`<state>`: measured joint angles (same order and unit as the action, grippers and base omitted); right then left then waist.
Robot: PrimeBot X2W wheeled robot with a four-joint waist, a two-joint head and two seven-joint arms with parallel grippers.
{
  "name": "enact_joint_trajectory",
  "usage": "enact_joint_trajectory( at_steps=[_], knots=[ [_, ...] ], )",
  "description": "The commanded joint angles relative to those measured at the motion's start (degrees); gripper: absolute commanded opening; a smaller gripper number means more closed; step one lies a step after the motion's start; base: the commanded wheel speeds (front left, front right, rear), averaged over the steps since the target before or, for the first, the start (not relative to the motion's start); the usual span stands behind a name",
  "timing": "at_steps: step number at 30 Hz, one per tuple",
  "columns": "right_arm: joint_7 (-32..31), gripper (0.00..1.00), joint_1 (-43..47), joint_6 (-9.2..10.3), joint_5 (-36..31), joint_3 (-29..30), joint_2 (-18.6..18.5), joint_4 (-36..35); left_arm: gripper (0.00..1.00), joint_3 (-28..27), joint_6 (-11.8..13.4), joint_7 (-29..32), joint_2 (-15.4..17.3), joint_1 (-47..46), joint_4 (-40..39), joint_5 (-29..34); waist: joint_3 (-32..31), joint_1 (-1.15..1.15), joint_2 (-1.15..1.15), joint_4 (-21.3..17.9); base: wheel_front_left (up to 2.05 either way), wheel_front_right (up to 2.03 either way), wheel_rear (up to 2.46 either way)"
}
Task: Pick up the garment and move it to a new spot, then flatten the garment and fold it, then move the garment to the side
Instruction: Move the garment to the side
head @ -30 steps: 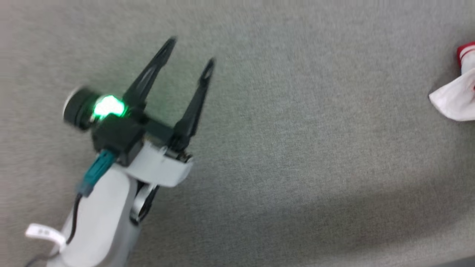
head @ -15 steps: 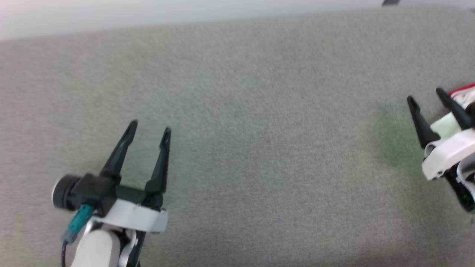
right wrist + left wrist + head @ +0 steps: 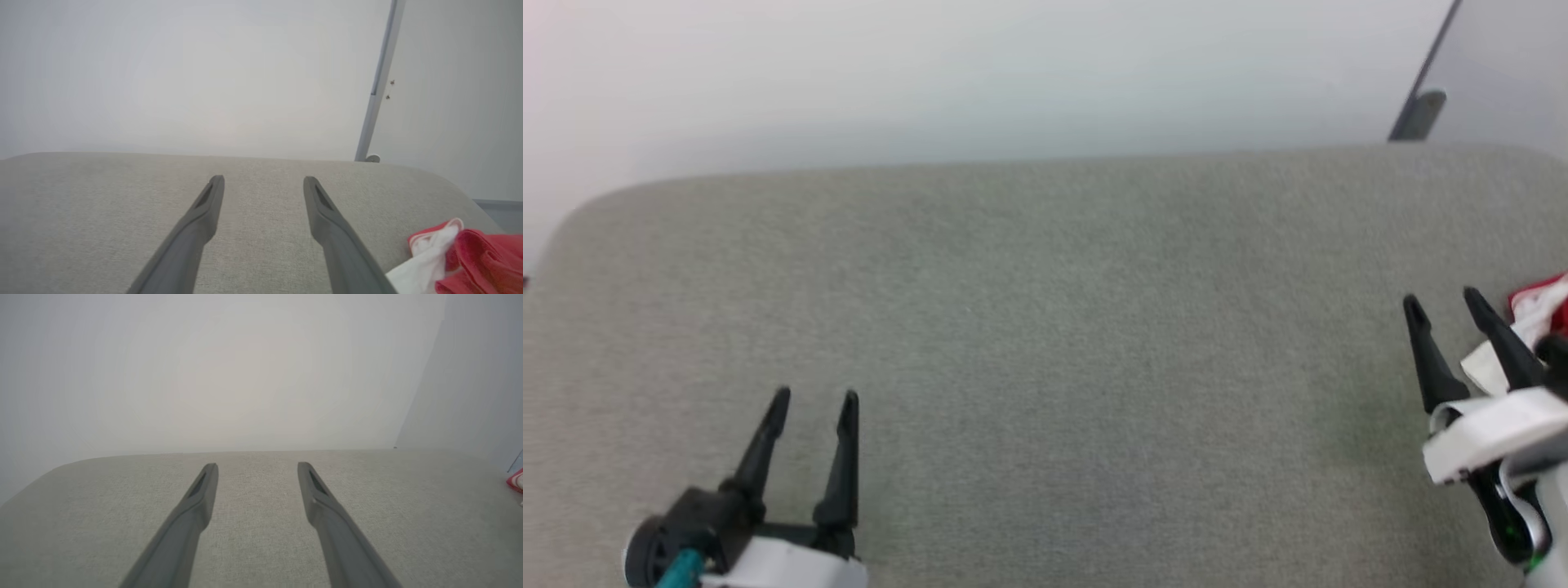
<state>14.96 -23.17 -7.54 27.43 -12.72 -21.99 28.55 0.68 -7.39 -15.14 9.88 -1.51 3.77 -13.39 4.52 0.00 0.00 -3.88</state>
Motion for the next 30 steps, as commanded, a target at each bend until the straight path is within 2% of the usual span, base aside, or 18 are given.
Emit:
enact_joint_trajectory(
  at_steps=[1, 11, 20, 30],
  knots=[
    [0.2, 1.00, 1.9, 0.12, -0.6, 1.4, 0.1, -1.2, 1.00, 0.1, -0.1, 0.0, -0.2, 1.5, -0.3, -0.4, -3.1, 0.00, 0.00, 2.6, 0.00, 0.00, 0.00],
    [0.2, 1.00, 13.1, 0.11, -4.2, 7.8, 1.1, -12.0, 1.00, 0.5, -0.1, 0.0, -0.7, 5.6, -2.6, -0.5, -3.8, 0.00, 0.00, 5.1, 0.00, 0.00, 0.00],
    [0.1, 1.00, 22.6, 0.11, -6.6, 13.1, 2.7, -20.8, 1.00, -0.9, -0.1, 0.0, -1.9, 9.4, -5.9, -0.6, -4.4, 0.00, 0.00, 5.1, 0.00, 0.00, 0.00],
    [-1.2, 1.00, 28.5, 0.11, -7.5, 16.9, 5.8, -27.6, 1.00, -1.9, -0.1, 0.0, -2.3, 12.4, -9.1, 0.0, -4.4, 0.00, 0.00, 5.3, 0.00, 0.00, 0.00]
  ],
)
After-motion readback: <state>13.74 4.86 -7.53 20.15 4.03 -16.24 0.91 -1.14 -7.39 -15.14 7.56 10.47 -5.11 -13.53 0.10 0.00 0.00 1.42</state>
